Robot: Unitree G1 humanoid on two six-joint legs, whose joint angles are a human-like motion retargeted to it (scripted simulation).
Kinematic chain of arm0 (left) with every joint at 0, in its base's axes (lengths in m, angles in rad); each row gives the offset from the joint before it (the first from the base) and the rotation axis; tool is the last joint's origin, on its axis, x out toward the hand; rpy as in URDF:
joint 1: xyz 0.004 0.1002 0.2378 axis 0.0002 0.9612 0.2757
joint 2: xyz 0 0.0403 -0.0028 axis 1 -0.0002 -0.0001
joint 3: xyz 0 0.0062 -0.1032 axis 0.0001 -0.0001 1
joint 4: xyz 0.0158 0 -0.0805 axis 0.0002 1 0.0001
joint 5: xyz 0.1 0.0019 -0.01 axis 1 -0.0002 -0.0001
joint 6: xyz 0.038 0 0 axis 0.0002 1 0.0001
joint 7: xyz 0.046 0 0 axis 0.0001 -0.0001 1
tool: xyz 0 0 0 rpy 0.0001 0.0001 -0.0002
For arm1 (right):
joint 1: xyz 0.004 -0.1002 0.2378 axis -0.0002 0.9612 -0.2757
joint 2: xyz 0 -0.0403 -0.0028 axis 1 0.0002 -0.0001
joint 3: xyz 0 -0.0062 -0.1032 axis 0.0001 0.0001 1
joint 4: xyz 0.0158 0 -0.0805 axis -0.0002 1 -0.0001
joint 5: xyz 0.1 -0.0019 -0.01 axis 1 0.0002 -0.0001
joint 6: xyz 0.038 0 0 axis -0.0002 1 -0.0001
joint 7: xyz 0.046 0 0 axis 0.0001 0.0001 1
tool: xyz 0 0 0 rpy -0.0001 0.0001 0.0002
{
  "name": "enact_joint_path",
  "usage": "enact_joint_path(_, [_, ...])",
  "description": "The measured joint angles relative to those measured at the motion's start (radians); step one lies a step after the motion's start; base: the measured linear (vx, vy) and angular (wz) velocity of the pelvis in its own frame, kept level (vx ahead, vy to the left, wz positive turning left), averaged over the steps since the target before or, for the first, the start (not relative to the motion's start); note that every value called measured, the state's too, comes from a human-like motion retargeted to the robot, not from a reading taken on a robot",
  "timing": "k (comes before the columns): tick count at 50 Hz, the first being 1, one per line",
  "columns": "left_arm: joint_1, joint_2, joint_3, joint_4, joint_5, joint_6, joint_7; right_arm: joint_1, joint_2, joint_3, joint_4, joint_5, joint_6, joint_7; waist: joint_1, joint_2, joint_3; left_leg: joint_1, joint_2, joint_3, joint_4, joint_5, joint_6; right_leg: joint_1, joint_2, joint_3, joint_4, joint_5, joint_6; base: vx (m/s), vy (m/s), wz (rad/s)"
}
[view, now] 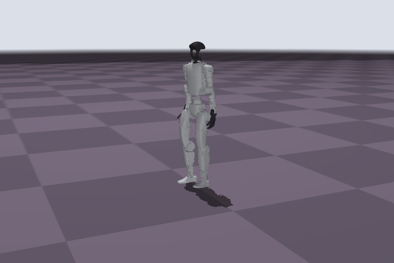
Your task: Kungfu
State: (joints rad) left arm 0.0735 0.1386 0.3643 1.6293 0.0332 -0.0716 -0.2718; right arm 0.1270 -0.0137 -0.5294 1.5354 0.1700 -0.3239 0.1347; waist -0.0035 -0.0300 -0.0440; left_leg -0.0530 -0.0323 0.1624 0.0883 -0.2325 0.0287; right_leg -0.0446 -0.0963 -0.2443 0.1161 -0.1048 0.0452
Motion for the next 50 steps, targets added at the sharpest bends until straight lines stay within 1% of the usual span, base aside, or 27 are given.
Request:
enact_joint_path(3, [0.016,-0.034,0.067,0.007,-0.162,-0.015,-0.010,-0.008,-0.003,-0.004,-0.021,0.076,0.004,0.019,-0.021,0.007,0.005,0.000,0.002,0.014,-0.006,0.005,0.006,-0.006,0.007,-0.002,-0.001,0.006,-0.012,-0.10,0.01,-0.09])
enact_joint_path(5, [0.015,-0.041,0.097,0.006,-0.302,-0.006,-0.034,-0.011,0.001,-0.037,-0.041,0.135,0.016,0.061,-0.033,0.006,0.008,0.000,0.004,0.017,-0.007,0.011,0.007,-0.005,0.007,-0.002,-0.002,0.007,-0.009,-0.09,0.00,0.09])
enact_joint_path(8, [0.004,-0.043,0.147,-0.008,-0.430,0.002,-0.064,-0.010,0.010,-0.098,-0.069,0.256,0.041,0.138,-0.030,0.000,0.005,-0.004,0.005,0.015,-0.006,0.018,0.004,-0.007,0.004,0.000,-0.003,0.010,-0.008,-0.10,0.01,0.08])
enact_joint_path(11, [-0.020,-0.052,0.214,-0.055,-0.585,0.000,-0.096,-0.015,0.013,-0.170,-0.107,0.458,0.087,0.240,-0.021,-0.004,0.002,-0.010,0.001,0.018,-0.004,0.026,0.012,-0.011,0.002,0.002,-0.006,0.014,-0.012,-0.04,0.01,-0.01])
enact_joint_path(14, [-0.057,-0.066,0.296,-0.127,-0.782,0.008,-0.151,-0.036,0.016,-0.255,-0.150,0.686,0.139,0.335,-0.021,-0.004,0.000,-0.013,0.000,0.037,-0.004,0.028,0.024,-0.019,0.004,0.003,-0.007,0.017,-0.025,-0.10,0.07,-0.07])
enact_joint_path(17, [-0.107,-0.089,0.408,-0.216,-1.032,0.038,-0.240,-0.067,0.008,-0.339,-0.185,0.924,0.167,0.403,-0.013,0.002,-0.010,-0.019,0.019,0.082,-0.008,0.025,0.025,-0.035,0.003,-0.044,-0.001,-0.003,-0.071,-0.09,0.07,-0.33])
enact_joint_path(20, [-0.161,-0.103,0.528,-0.297,-1.345,0.082,-0.326,-0.104,-0.006,-0.416,-0.217,1.143,0.162,0.417,-0.003,0.014,-0.026,-0.029,0.038,0.108,-0.013,0.028,0.017,-0.045,-0.003,-0.102,0.003,-0.037,-0.115,-0.10,0.06,-0.42])
enact_joint_path(22, [-0.191,-0.095,0.585,-0.328,-1.498,0.091,-0.338,-0.124,-0.020,-0.461,-0.229,1.258,0.158,0.416,0.004,0.017,-0.029,-0.030,0.040,0.113,-0.018,0.034,0.014,-0.050,-0.012,-0.118,0.007,-0.026,-0.107,-0.10,0.05,-0.29])
enact_joint_path(24, [-0.204,-0.075,0.609,-0.342,-1.552,0.080,-0.319,-0.134,-0.039,-0.483,-0.230,1.332,0.162,0.412,0.010,0.013,-0.024,-0.026,0.033,0.113,-0.023,0.038,0.011,-0.053,-0.021,-0.114,0.005,0.015,-0.085,-0.08,0.02,-0.23])
enact_joint_path(25, [-0.206,-0.061,0.609,-0.345,-1.558,0.070,-0.305,-0.140,-0.050,-0.488,-0.228,1.359,0.165,0.410,0.011,0.011,-0.019,-0.024,0.029,0.111,-0.024,0.040,0.010,-0.056,-0.023,-0.103,0.003,0.039,-0.075,-0.10,0.00,-0.15])
enact_joint_path(29, [-0.190,-0.002,0.569,-0.341,-1.441,0.050,-0.282,-0.145,-0.085,-0.488,-0.210,1.345,0.164,0.402,0.011,0.010,-0.002,-0.022,0.027,0.102,-0.018,0.045,0.007,-0.047,-0.025,-0.094,-0.004,0.049,-0.058,-0.09,0.01,-0.03])
enact_joint_path(32, [-0.180,0.022,0.558,-0.334,-1.373,0.049,-0.280,-0.138,-0.098,-0.486,-0.207,1.306,0.165,0.400,0.012,0.011,0.004,-0.020,0.028,0.092,-0.014,0.047,0.004,-0.041,-0.021,-0.084,-0.009,0.050,-0.056,-0.05,0.02,-0.01])
enact_joint_path(35, [-0.176,0.030,0.566,-0.335,-1.364,0.045,-0.272,-0.133,-0.103,-0.492,-0.214,1.287,0.165,0.401,0.011,0.013,0.003,-0.021,0.026,0.078,-0.012,0.049,0.001,-0.046,-0.011,-0.057,-0.008,0.045,-0.059,0.00,0.00,0.00])
enact_joint_path(40, [-0.171,0.033,0.555,-0.341,-1.354,0.037,-0.239,-0.135,-0.109,-0.502,-0.219,1.297,0.160,0.389,0.004,0.021,0.011,-0.034,0.031,0.066,0.003,0.047,-0.021,-0.056,0.002,-0.039,0.005,0.000,-0.048,-0.07,0.02,0.02])
enact_joint_path(42, [-0.168,0.038,0.528,-0.344,-1.311,0.025,-0.207,-0.127,-0.115,-0.498,-0.215,1.284,0.156,0.382,0.003,0.023,0.015,-0.040,0.032,0.057,0.013,0.042,-0.049,-0.053,0.011,-0.032,0.008,-0.037,-0.025,-0.07,0.02,0.16])
enact_joint_path(43, [-0.165,0.042,0.510,-0.345,-1.278,0.017,-0.190,-0.121,-0.119,-0.493,-0.211,1.267,0.152,0.378,0.000,0.023,0.017,-0.044,0.031,0.048,0.019,0.032,-0.071,-0.050,0.018,-0.019,0.006,-0.064,0.000,-0.06,0.01,0.31])
enact_joint_path(45, [-0.156,0.057,0.464,-0.345,-1.172,-0.011,-0.154,-0.101,-0.131,-0.468,-0.193,1.183,0.130,0.345,-0.016,0.025,0.020,-0.057,0.026,0.003,0.041,0.003,-0.119,-0.053,0.050,0.058,0.013,-0.123,0.042,-0.05,-0.02,0.52])
enact_joint_path(47, [-0.121,0.089,0.391,-0.340,-0.973,-0.065,-0.116,-0.074,-0.151,-0.395,-0.174,0.981,0.095,0.249,-0.049,0.024,0.017,-0.085,0.013,-0.075,0.070,-0.030,-0.155,-0.069,0.100,0.199,0.021,-0.148,0.042,-0.03,-0.06,0.63])
enact_joint_path(48, [-0.091,0.113,0.345,-0.340,-0.830,-0.103,-0.098,-0.058,-0.162,-0.344,-0.167,0.823,0.069,0.190,-0.068,0.024,0.015,-0.099,-0.001,-0.124,0.084,-0.047,-0.167,-0.078,0.129,0.277,0.024,-0.149,0.033,-0.02,-0.08,0.46])
enact_joint_path(50, [-0.027,0.183,0.222,-0.347,-0.447,-0.180,-0.081,-0.022,-0.195,-0.215,-0.150,0.403,-0.012,0.097,-0.081,0.022,0.013,-0.121,-0.027,-0.193,0.107,-0.071,-0.189,-0.095,0.165,0.402,0.029,-0.135,0.016,-0.02,-0.08,0.17])
